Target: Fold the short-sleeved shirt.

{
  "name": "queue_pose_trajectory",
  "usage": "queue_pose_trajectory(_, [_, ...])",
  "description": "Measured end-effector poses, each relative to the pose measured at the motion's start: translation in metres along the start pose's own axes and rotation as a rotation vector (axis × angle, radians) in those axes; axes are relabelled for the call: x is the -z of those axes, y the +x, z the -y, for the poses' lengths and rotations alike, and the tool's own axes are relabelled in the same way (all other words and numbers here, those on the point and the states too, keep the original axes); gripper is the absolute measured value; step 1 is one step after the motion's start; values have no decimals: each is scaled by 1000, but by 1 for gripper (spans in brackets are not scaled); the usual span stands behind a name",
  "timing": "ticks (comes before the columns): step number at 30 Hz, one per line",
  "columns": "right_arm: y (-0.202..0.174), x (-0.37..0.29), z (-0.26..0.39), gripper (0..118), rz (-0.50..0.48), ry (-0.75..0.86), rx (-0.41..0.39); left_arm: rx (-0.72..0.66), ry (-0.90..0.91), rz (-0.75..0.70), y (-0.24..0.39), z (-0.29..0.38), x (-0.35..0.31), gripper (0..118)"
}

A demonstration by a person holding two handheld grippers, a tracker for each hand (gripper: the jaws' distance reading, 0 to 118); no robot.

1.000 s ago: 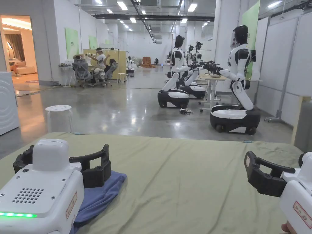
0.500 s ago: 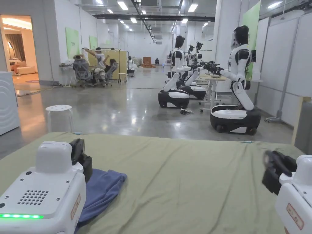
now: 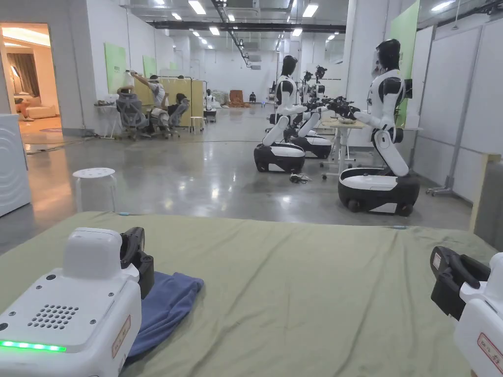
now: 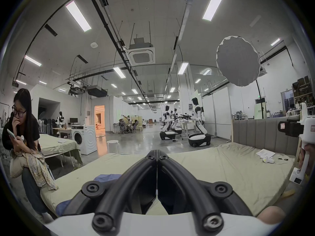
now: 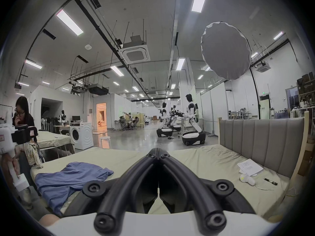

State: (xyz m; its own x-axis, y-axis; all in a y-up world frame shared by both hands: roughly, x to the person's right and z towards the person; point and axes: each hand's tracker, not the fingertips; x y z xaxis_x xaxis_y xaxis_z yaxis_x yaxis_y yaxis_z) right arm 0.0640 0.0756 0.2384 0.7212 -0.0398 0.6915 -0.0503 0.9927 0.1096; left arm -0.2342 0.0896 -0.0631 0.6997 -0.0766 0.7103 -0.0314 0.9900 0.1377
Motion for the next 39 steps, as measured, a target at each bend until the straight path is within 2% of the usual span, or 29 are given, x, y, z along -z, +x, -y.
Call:
queue_pose_trajectory(6, [-10,13,2,1,-32,-26,-11,-19,-6,-35,-16,-1,-9,0])
queue_pose_trajectory(10, [-35,31,1,1,-119,-35,-4,1,-24,-112,-40,-3,-26,0])
queue_pose_trajectory(15, [-83,54,2,1,-285,-30,45,39,-43,-266,-81,-7,-63,0])
queue_pose_trajectory(21, [-126,66,5,1,-399,-26,31,65,-98,-419,-117,-3,-102,0])
queue_pose_trajectory(24, [-136,75,7,1,-440,-34,30,42,-110,-419,-123,4,-104,0])
queue_pose_trajectory(30, [-135,95,12,1,-445,-58,41,46,-151,-399,-120,16,-75,0])
queue_pose_trajectory(38, [-123,128,24,1,-427,-113,28,20,-291,-234,-113,51,28,0])
queue_pose_trajectory(39, [-123,133,25,1,-423,-121,24,18,-331,-205,-114,56,46,8])
